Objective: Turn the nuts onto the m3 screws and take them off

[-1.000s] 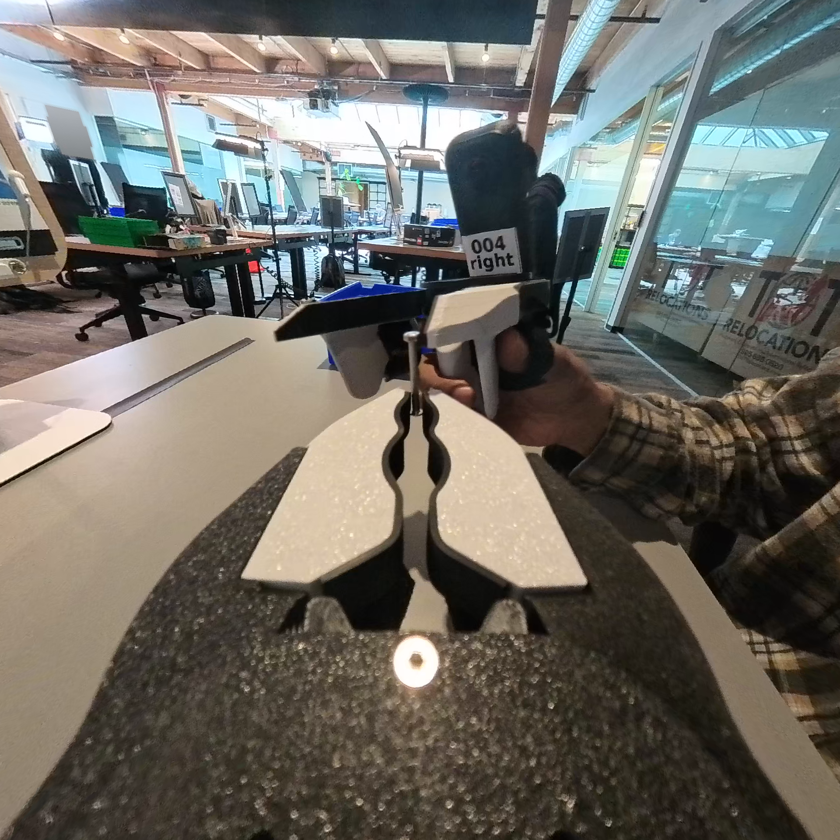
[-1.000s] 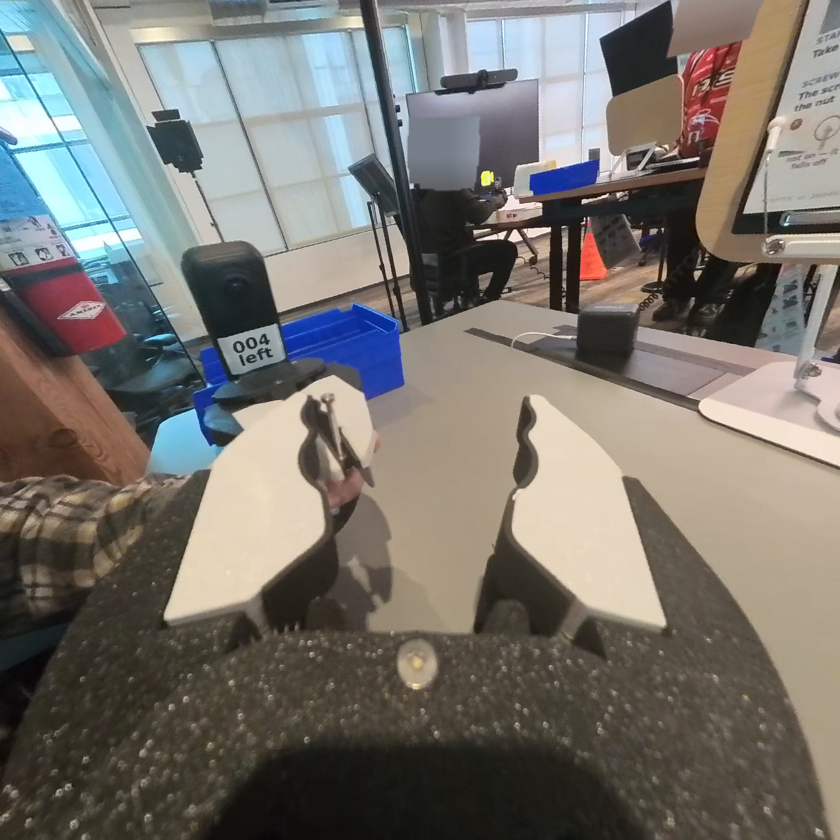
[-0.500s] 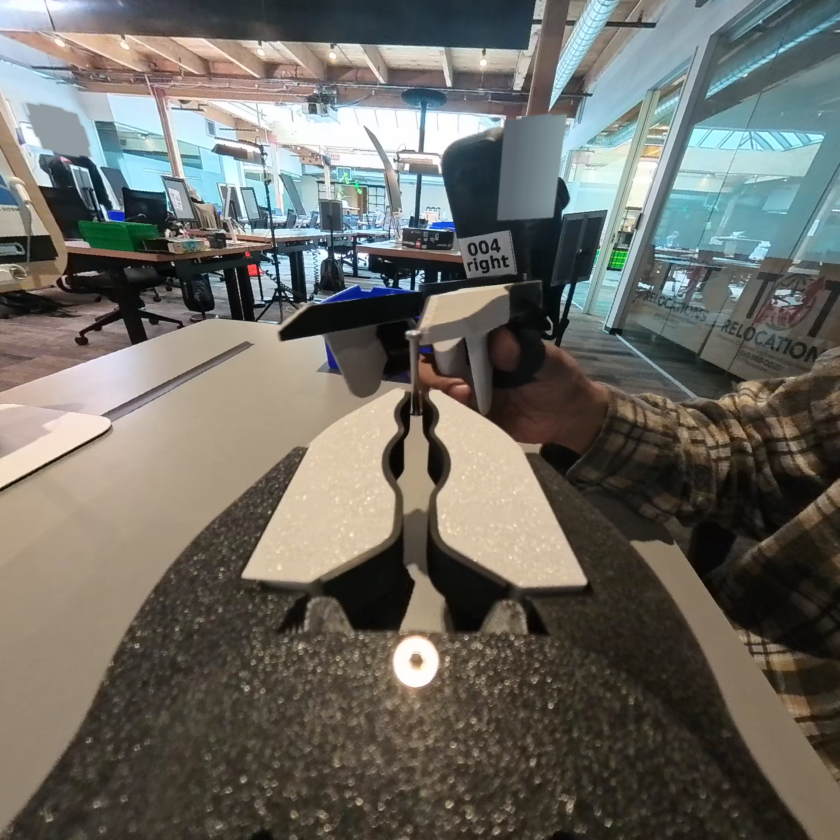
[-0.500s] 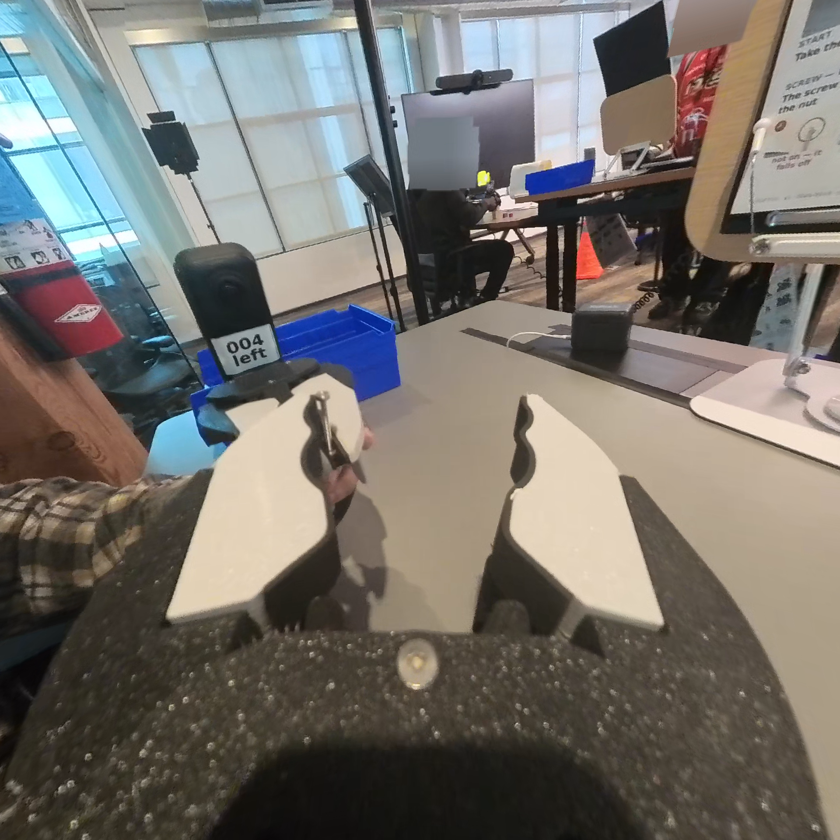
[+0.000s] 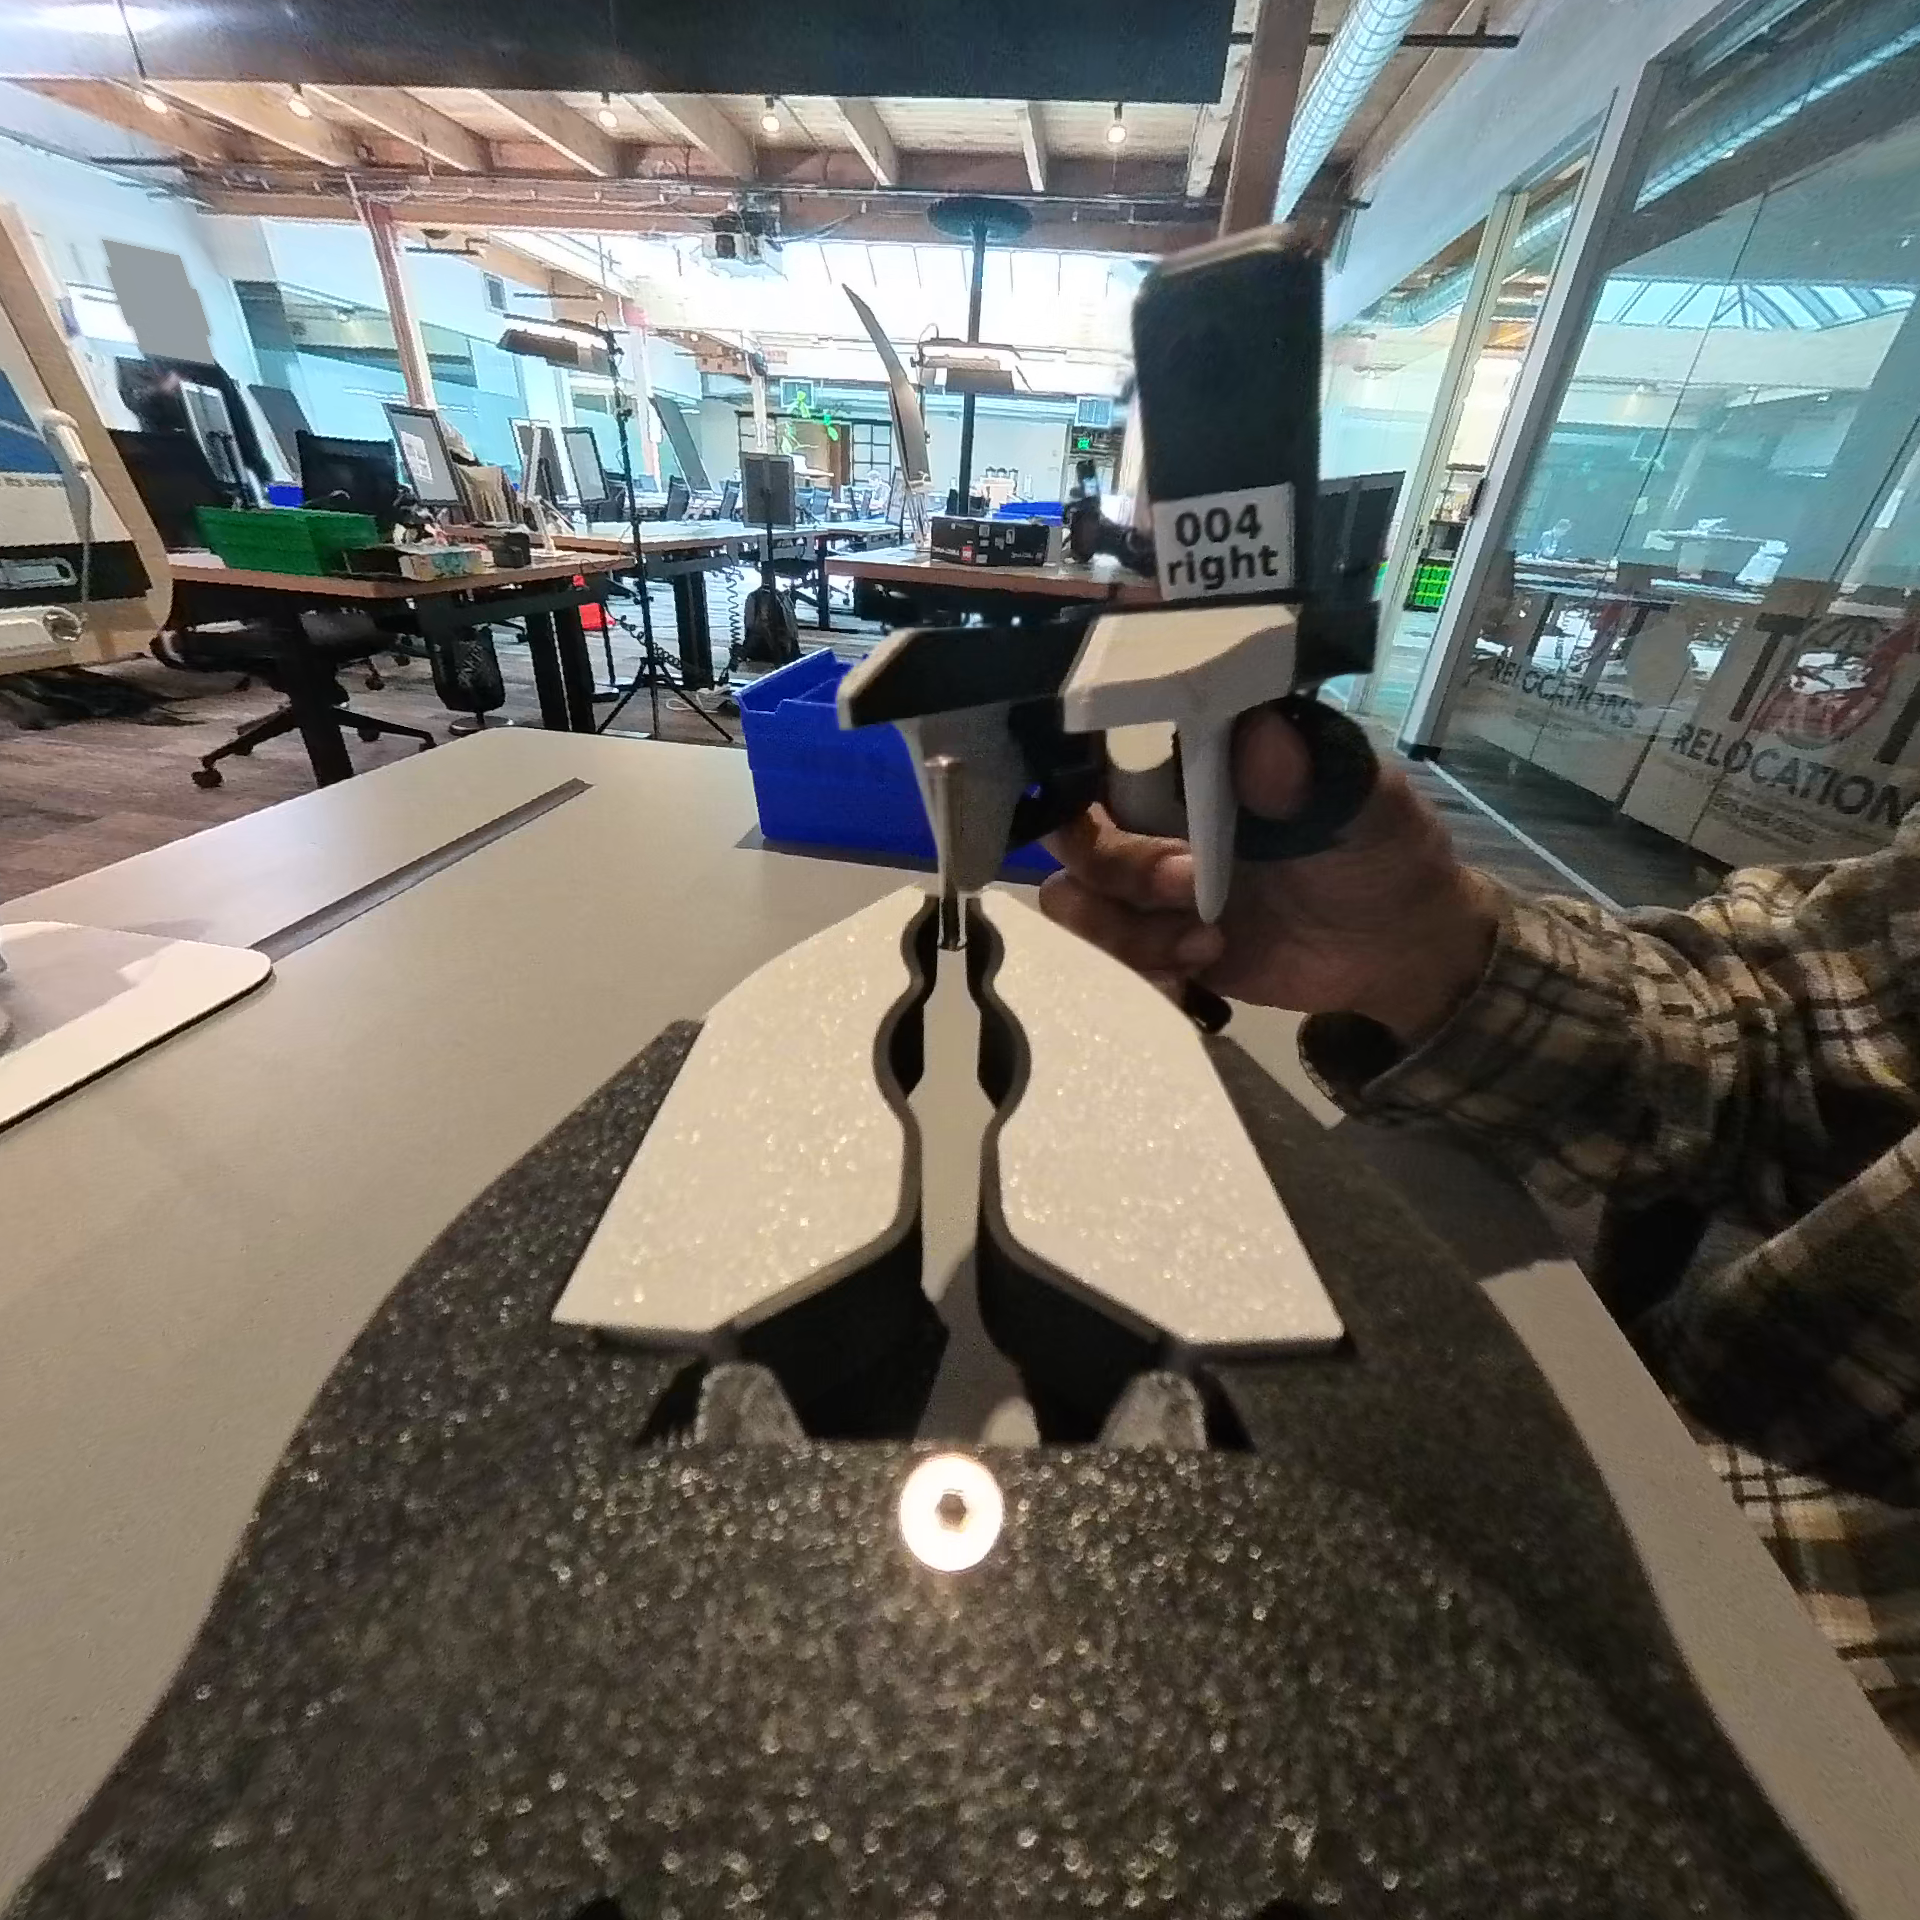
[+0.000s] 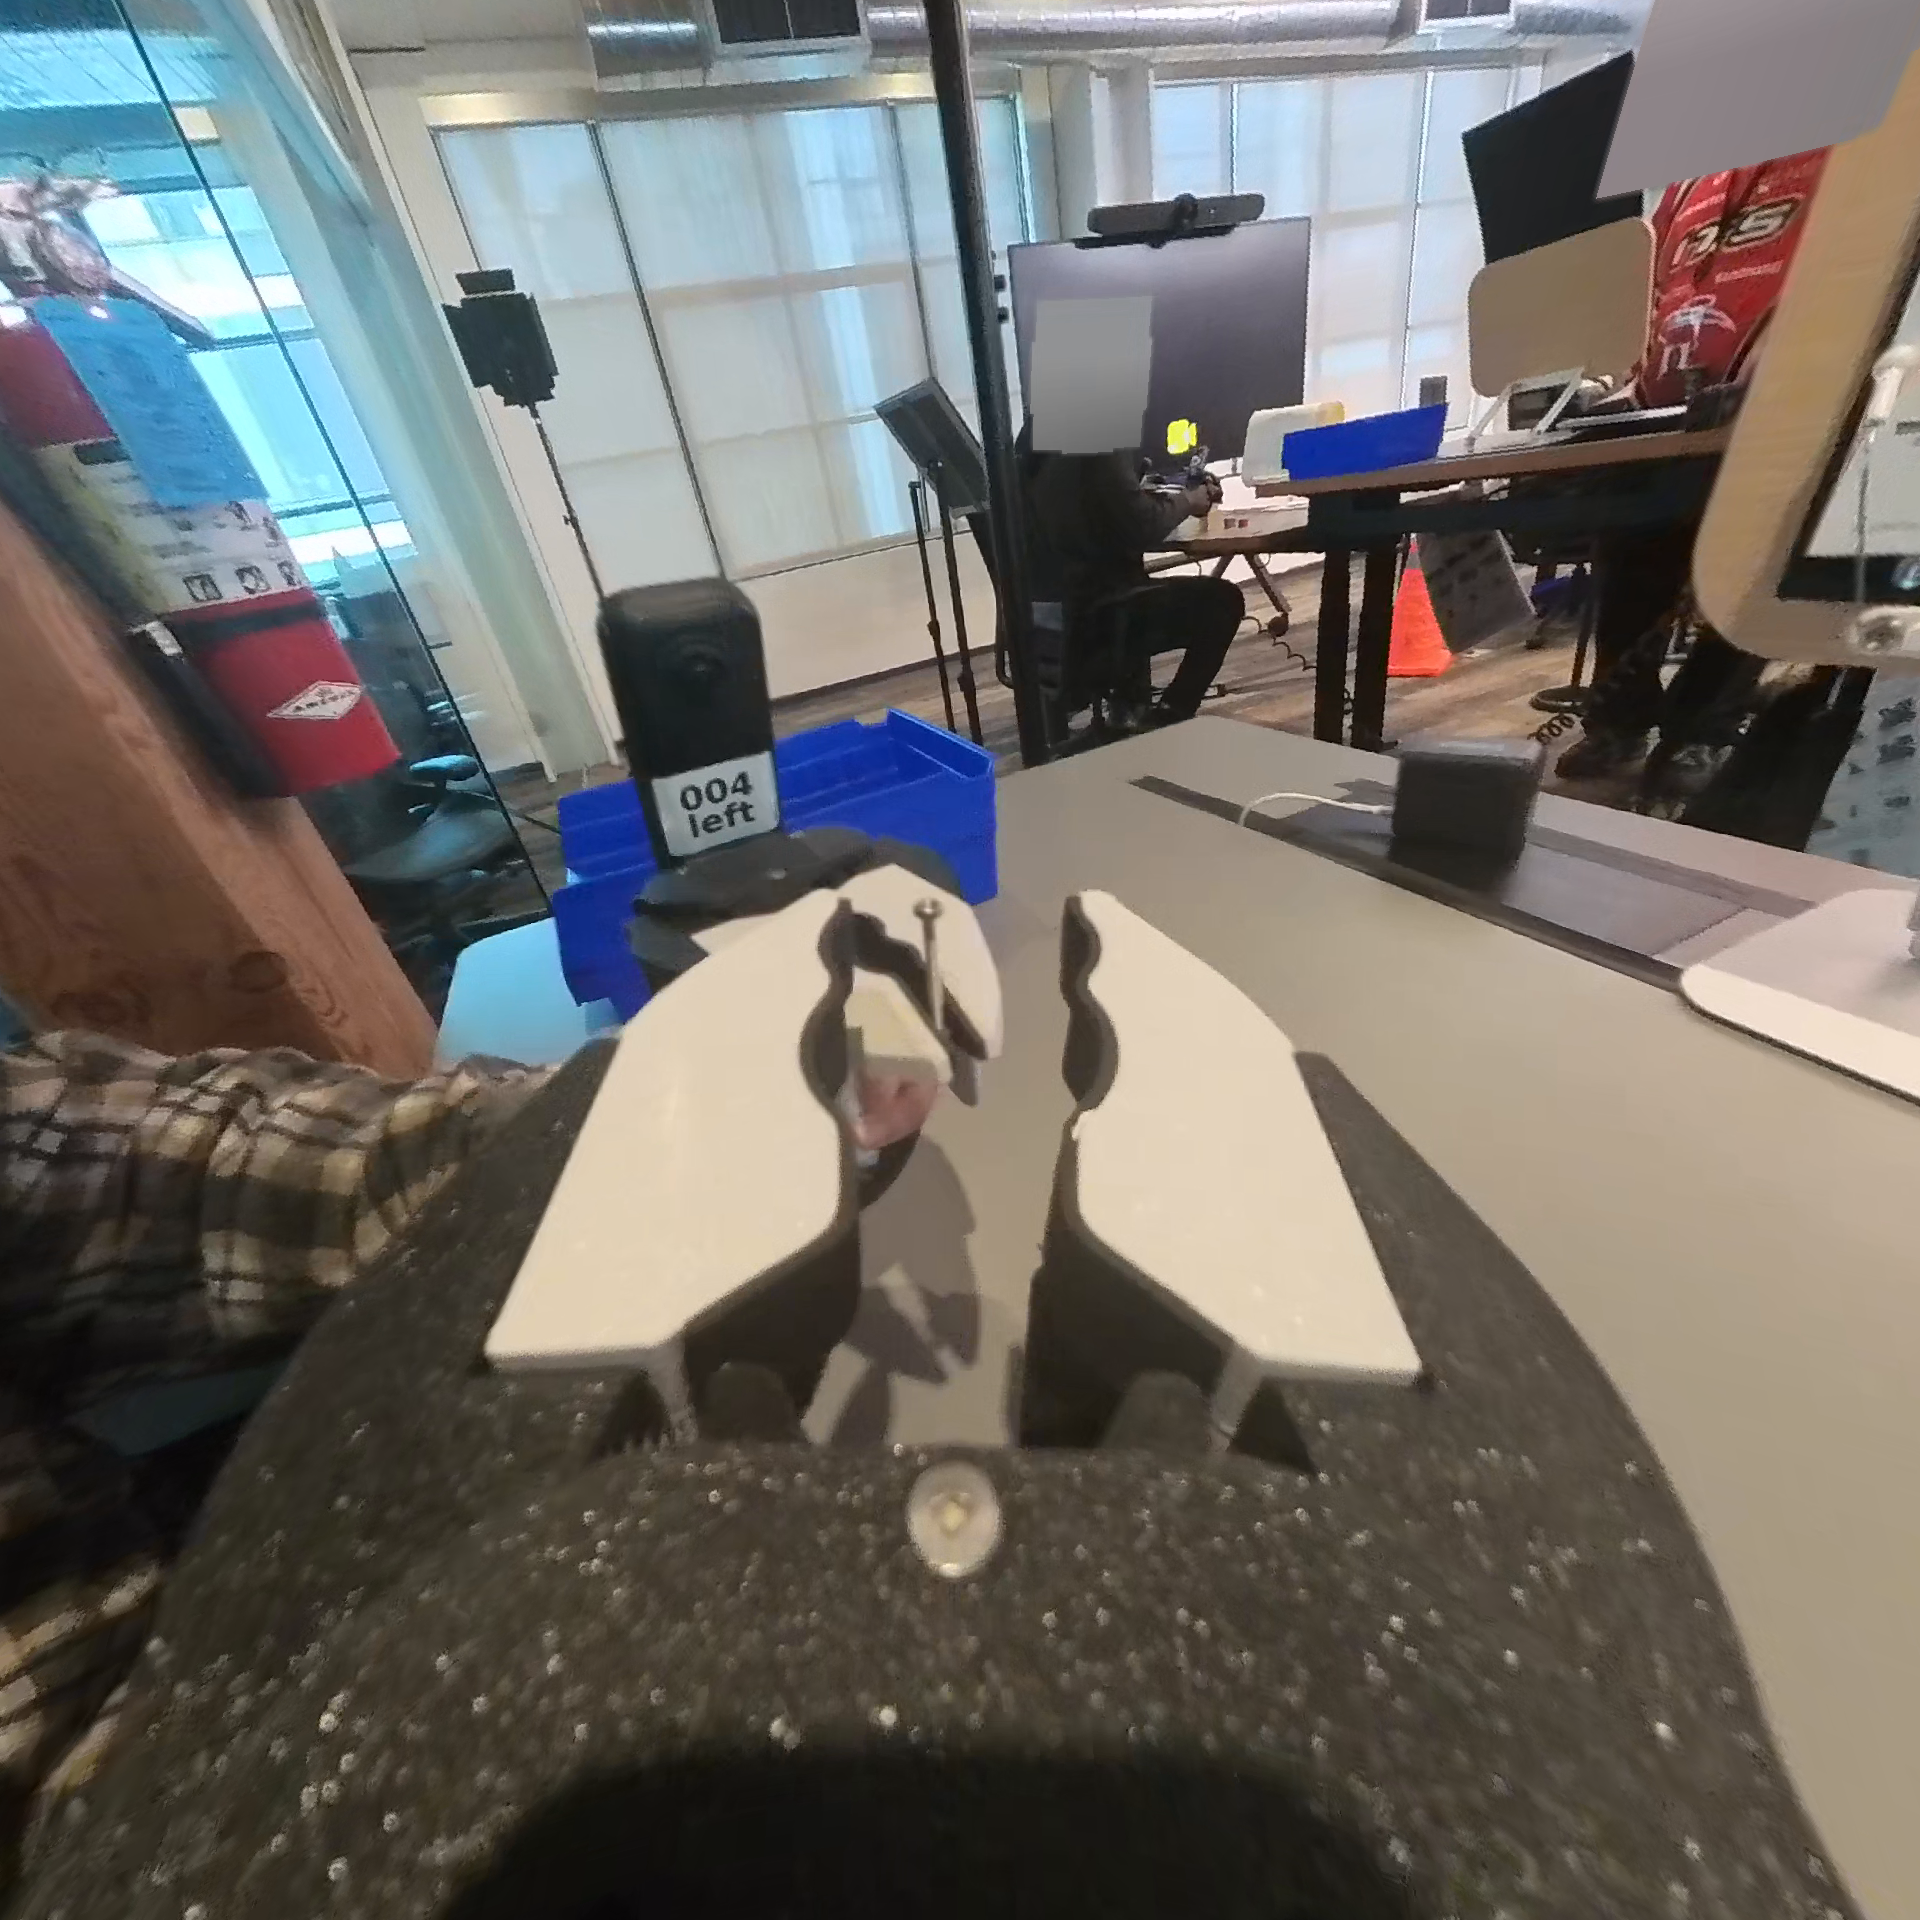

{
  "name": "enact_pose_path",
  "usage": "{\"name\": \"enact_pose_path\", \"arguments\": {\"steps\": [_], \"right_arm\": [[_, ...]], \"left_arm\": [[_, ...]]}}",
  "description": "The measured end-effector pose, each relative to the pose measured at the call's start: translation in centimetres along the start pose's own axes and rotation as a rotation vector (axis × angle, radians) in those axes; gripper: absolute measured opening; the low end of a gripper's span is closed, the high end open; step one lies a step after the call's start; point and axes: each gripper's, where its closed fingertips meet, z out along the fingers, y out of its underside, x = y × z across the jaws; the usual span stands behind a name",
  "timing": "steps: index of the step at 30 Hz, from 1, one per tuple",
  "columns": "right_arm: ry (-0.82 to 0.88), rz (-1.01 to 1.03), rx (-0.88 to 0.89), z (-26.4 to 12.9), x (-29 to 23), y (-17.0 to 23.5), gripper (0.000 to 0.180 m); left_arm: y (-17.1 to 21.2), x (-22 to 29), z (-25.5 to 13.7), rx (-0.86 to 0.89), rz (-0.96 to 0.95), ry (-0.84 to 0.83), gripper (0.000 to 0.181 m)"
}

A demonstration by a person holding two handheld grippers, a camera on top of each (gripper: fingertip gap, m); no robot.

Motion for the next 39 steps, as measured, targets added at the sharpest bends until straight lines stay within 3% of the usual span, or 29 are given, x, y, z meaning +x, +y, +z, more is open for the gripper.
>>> {"name": "enact_pose_path", "arguments": {"steps": [10, 15, 20, 30, 39], "right_arm": [[0.011, -0.007, -0.047, 1.6, -0.5, 0.9, 0.023], [-0.029, -0.019, -0.035, 1.7, -0.9, 0.6, 0.006], [-0.092, -0.042, -0.041, 1.4, -1.1, 0.4, 0.005], [-0.416, -0.103, -0.137, 0.2, -2.7, 0.5, 0.005], [-0.395, -0.072, -0.131, 0.3, -2.0, 0.5, 0.018]], "left_arm": [[-0.2, 0.2, 0.0, 0.002, 0.007, 0.003, 0.004], [-0.4, 0.2, -0.1, 0.008, 0.007, 0.007, 0.004], [-0.6, 0.4, -0.2, 0.023, -0.004, 0.029, 0.004], [-0.6, 2.6, 0.3, 0.031, 0.003, 0.165, 0.004], [-0.8, 2.4, 0.1, 0.042, 0.002, 0.158, 0.004]]}}
